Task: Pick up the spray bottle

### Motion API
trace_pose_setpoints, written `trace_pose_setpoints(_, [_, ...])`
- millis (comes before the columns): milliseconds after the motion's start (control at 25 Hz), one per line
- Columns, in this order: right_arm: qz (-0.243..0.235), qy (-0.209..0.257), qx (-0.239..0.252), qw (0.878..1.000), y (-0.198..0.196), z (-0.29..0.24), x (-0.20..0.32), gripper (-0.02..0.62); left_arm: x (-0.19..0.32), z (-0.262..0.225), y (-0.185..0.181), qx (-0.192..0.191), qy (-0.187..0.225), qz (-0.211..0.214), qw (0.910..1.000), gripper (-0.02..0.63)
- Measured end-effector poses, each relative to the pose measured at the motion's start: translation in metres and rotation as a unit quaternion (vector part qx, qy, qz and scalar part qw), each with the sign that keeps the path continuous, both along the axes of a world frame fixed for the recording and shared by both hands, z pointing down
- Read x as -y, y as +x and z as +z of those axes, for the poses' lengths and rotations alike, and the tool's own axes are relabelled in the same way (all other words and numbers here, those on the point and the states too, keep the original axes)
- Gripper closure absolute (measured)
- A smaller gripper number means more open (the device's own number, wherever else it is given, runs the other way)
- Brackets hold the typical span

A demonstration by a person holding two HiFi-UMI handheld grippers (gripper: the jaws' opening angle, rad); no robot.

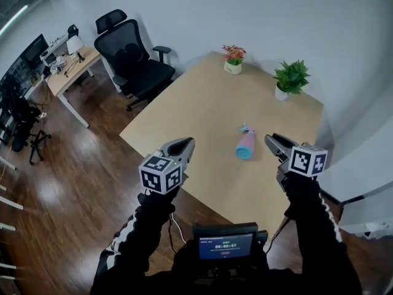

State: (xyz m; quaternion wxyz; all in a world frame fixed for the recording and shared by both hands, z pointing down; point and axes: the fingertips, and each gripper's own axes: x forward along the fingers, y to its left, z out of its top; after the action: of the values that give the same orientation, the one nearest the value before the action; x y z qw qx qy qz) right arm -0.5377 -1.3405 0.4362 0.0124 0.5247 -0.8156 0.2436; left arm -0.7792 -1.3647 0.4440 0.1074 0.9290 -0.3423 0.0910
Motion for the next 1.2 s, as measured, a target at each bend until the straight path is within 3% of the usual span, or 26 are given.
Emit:
trace_pose_setpoints(120, [0.001,-0.059,-0.013,0.998,-0.021,0.023,0.046,0.457,0.048,0.018,-0.014,0.008,-0.030,0.020,0.9993,0.592])
trace_pose_setpoints(280, [0.026,-0.120,-0.040,0.992,-0.007,0.048,0.104,0.457,0.105,0.037,-0.001,0.011,-0.059,0.040,0.9974,0.592])
trace_pose_setpoints(360, [0.041,-0.160,-0.035,0.986,0.006,0.071,0.133,0.365,0.131,0.049,0.013,0.010,-0.075,0.042,0.9962,0.592])
trace_pose_setpoints(400, [0.047,-0.180,-0.033,0.982,0.013,0.085,0.147,0.355,0.143,0.056,0.021,0.012,-0.084,0.044,0.9954,0.592])
trace_pose_setpoints(600, [0.050,-0.268,-0.045,0.961,0.042,0.159,0.205,0.339,0.192,0.094,0.066,0.041,-0.131,0.053,0.9891,0.558])
trace_pose_setpoints(640, [0.046,-0.286,-0.043,0.956,0.047,0.174,0.216,0.270,0.202,0.101,0.075,0.049,-0.138,0.053,0.9878,0.558])
trace_pose_setpoints(680, [0.046,-0.303,-0.041,0.951,0.052,0.189,0.226,0.249,0.213,0.108,0.083,0.054,-0.144,0.051,0.9868,0.558])
trace_pose_setpoints(920, [0.087,-0.384,-0.021,0.919,0.070,0.266,0.275,0.249,0.286,0.168,0.110,0.099,-0.165,0.042,0.9804,0.539])
trace_pose_setpoints(1200, [0.117,-0.446,-0.041,0.886,0.068,0.313,0.323,0.249,0.360,0.217,0.125,0.102,-0.205,0.082,0.9700,0.520])
